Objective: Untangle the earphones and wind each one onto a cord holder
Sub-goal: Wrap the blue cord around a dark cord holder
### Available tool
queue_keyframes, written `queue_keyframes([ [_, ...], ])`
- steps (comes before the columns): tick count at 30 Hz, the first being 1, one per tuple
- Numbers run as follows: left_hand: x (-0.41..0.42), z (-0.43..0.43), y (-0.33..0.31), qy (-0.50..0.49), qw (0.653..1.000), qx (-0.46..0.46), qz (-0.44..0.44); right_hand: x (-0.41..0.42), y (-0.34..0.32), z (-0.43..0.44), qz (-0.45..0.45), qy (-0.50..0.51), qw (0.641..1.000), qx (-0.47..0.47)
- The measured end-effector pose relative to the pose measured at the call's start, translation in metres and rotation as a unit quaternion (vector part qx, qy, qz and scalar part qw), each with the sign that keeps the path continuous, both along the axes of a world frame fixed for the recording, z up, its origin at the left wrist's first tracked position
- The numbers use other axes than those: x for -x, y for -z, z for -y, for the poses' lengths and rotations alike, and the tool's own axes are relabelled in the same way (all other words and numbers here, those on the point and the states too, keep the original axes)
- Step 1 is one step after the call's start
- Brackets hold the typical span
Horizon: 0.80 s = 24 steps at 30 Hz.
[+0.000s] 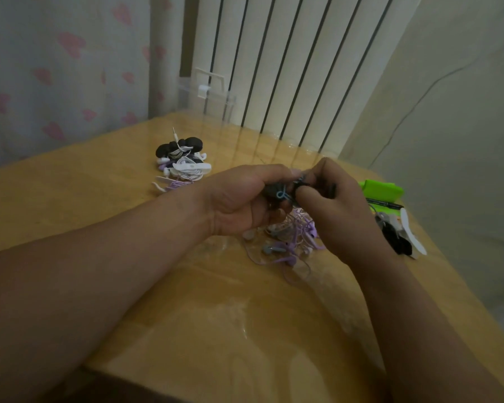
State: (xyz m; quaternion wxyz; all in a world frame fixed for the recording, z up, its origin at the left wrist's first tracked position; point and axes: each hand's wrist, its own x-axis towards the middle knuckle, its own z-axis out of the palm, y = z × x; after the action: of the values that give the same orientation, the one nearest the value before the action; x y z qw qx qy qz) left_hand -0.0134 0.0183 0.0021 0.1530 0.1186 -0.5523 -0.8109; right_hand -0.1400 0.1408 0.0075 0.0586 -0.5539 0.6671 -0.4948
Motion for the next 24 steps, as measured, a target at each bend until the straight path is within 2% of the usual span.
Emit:
queue_keyframes([
  [5,0.005,0.0,0.002,-0.058,0.997,0.054,-0.008,0.0,0.002,-0.001,-0.117,0.039,0.99,-0.064],
  [8,0.004,-0.001,0.003,-0.075,0.991,0.112,0.0,-0.005,-0.001,0.001,-0.142,0.052,0.984,-0.096],
  [15,0.0,-0.001,0.005,-0.093,0.953,0.285,0.027,-0.008,-0.008,-0.015,-0.083,-0.004,0.983,-0.161],
  [19,-0.004,0.003,0.004,-0.096,0.939,0.328,0.031,0.004,-0.011,-0.025,-0.082,-0.035,0.985,-0.146],
  [24,-0.002,-0.002,0.007,-0.13,0.906,0.398,0.054,0.011,-0.007,-0.021,-0.048,-0.004,0.994,-0.1],
])
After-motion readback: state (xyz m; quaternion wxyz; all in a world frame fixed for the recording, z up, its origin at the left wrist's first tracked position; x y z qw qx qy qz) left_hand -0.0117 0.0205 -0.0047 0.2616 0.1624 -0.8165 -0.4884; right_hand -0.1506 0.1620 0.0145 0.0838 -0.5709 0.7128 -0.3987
